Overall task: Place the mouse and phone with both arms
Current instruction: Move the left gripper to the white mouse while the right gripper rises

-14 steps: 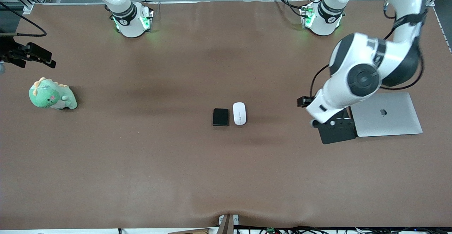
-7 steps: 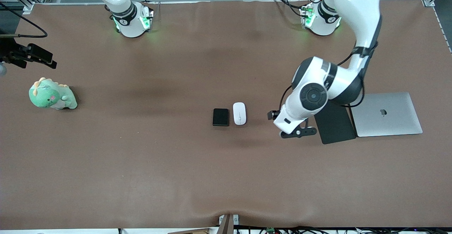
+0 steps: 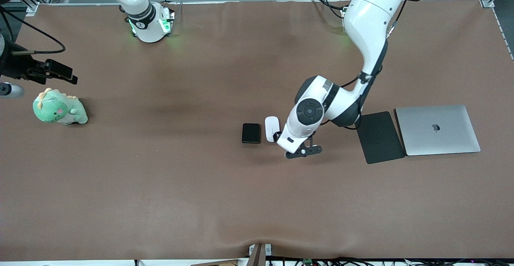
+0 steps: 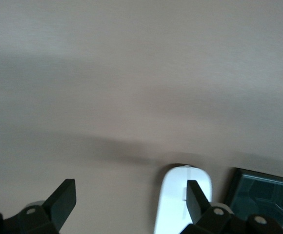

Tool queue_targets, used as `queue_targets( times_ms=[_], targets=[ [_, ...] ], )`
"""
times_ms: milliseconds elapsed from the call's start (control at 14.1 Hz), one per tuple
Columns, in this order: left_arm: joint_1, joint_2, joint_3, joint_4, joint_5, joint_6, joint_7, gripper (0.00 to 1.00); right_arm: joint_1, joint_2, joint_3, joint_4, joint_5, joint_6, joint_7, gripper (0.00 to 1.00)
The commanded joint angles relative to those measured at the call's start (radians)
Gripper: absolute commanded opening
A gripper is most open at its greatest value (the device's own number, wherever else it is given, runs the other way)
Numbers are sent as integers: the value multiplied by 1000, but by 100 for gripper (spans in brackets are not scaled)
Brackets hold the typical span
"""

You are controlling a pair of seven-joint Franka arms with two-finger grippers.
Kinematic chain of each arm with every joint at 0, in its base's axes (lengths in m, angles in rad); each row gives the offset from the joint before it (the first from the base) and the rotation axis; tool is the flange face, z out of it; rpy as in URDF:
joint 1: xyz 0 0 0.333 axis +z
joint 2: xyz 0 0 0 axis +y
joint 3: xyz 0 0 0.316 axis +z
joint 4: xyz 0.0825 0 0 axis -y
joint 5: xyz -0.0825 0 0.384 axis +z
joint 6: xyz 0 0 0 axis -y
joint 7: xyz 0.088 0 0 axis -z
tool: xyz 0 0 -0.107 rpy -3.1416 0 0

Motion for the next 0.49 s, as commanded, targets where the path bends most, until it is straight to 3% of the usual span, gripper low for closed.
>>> queue_targets(
  times_ms=[0, 212, 424],
  targets=[
    [-34, 33, 14, 27, 8, 47, -14, 100, 8, 55, -1, 7, 59, 19, 50, 100],
    [-72, 65, 14, 29, 47, 92, -14, 100, 42, 92, -1, 4, 72, 55, 98, 100],
    [-86, 70, 12, 27, 47, 100, -14, 93, 79, 109, -1, 4, 72, 71, 150, 100]
  ],
)
